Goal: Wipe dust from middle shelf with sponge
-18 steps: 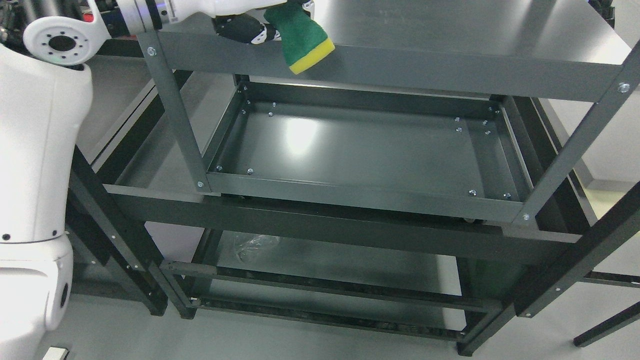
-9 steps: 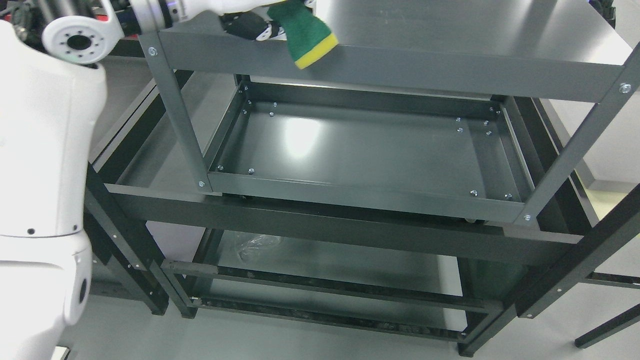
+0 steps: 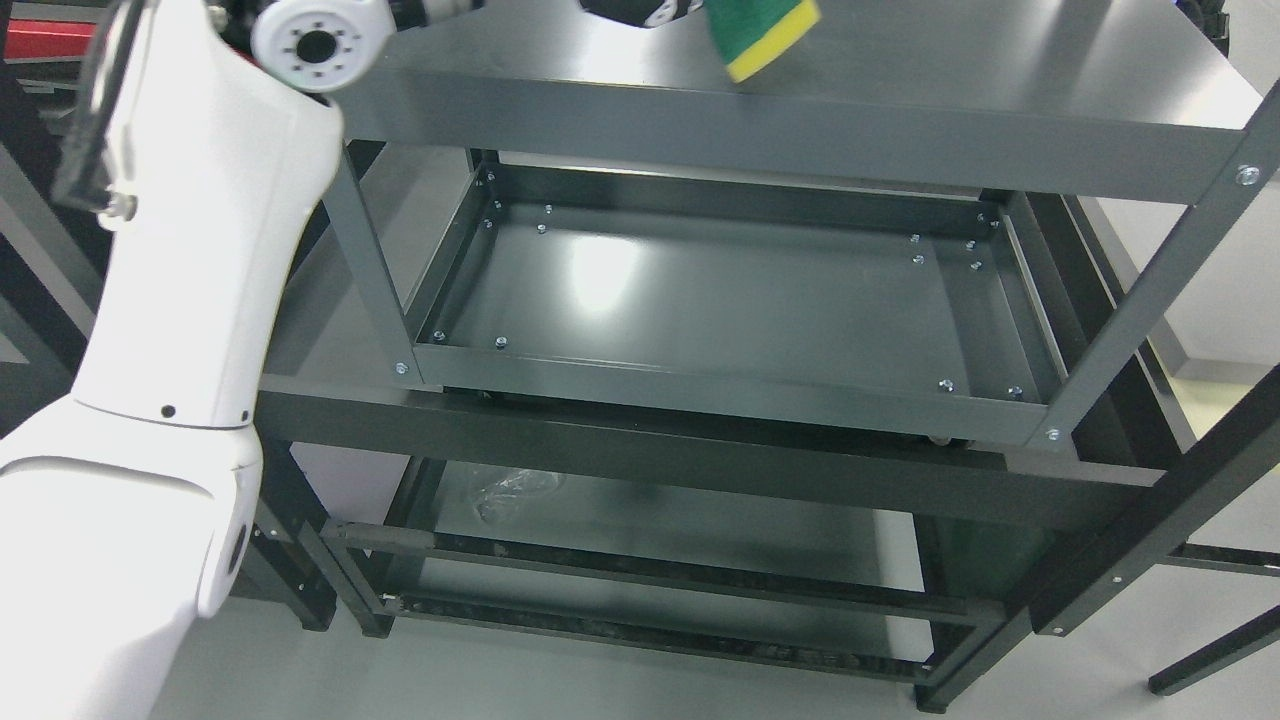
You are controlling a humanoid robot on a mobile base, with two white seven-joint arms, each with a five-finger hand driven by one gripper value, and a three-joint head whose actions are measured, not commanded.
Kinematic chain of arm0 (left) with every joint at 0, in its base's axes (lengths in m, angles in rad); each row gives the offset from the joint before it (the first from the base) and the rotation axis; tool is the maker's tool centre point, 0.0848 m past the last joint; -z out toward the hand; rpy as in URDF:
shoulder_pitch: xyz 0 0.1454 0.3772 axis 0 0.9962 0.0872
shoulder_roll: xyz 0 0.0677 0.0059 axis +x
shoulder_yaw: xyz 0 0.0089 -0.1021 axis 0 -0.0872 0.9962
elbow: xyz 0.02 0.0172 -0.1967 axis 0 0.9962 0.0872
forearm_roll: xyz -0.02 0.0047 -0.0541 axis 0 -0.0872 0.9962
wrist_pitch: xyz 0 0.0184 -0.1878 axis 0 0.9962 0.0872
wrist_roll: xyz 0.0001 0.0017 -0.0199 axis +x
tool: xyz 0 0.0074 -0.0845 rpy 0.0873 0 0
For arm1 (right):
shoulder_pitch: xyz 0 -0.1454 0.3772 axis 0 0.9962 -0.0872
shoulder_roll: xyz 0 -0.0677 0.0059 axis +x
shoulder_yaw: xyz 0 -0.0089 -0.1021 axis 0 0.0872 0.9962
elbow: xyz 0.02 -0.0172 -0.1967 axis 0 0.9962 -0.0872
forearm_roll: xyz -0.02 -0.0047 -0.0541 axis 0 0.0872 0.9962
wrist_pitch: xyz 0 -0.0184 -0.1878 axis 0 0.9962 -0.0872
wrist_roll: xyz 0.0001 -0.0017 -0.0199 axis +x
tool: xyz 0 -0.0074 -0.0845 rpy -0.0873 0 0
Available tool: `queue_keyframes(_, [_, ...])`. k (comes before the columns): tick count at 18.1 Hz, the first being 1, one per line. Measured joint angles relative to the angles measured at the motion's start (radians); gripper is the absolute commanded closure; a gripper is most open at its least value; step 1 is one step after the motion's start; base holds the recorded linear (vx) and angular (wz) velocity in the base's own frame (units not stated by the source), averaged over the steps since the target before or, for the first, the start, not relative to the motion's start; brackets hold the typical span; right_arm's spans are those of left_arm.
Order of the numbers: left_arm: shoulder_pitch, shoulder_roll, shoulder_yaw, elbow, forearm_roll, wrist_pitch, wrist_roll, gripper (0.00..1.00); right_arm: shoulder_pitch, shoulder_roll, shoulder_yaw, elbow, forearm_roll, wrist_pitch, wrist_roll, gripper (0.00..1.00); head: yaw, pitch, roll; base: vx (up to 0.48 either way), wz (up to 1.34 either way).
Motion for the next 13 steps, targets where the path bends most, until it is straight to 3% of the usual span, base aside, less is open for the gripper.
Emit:
queue_keyframes(6, [-0.023, -0.035, -0.214, 0.055, 0.158, 0.184, 0.125, 0.84, 0.0, 0.0, 0.0, 0.0, 0.0, 0.0, 0.0, 0.0, 0.0, 0.0, 0.0, 0.0, 0.0])
queue_keyframes(13, [-0.031, -0.055, -0.412, 0.076, 0.263, 0.236, 0.175, 0.85, -0.001, 0.0, 0.0, 0.0, 0.0, 0.0, 0.0, 0.0, 0.0, 0.0, 0.0, 0.0, 0.0])
